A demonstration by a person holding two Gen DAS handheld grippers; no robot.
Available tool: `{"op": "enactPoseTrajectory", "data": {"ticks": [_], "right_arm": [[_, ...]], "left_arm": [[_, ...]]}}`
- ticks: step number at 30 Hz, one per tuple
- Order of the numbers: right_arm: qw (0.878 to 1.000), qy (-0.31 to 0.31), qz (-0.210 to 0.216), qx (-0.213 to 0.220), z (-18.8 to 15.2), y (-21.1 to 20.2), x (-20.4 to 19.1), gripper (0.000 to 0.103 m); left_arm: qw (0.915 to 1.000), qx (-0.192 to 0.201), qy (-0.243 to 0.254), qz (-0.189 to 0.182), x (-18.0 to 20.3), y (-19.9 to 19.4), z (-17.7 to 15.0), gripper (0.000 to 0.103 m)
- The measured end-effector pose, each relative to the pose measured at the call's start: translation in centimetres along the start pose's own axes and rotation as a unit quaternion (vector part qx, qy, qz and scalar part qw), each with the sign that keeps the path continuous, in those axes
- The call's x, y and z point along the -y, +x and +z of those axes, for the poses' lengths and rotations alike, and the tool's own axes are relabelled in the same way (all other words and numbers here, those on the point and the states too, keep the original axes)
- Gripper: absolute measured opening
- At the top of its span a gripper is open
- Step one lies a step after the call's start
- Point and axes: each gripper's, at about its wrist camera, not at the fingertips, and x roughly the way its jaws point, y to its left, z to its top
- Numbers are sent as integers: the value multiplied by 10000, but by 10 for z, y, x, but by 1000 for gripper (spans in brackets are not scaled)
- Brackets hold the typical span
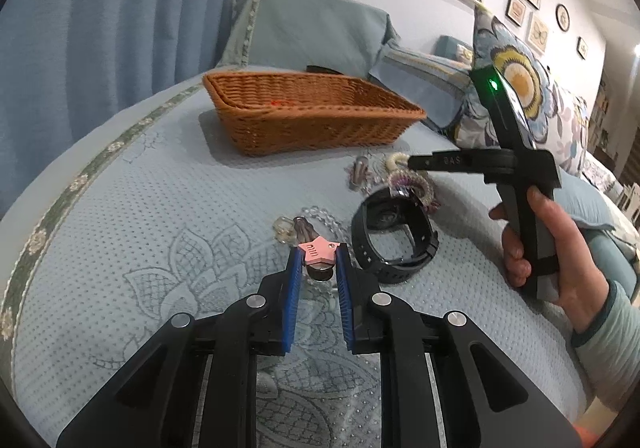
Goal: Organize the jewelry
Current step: 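Grasp the cream coil bracelet with the right tool while the left tool grasps the pink star keychain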
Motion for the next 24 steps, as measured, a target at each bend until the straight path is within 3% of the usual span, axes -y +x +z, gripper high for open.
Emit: {"op": "enactPoseTrajectory", "data": {"ticks": [16, 24], "right_arm": [[9969, 356, 626, 331, -2, -20, 20, 9], [9893, 422, 963, 1011, -1, -51, 23, 9]], "left_arm": [[9989, 286, -350, -138, -13, -11, 2, 15], [9982, 500, -291, -150, -12, -17, 16, 15]]}}
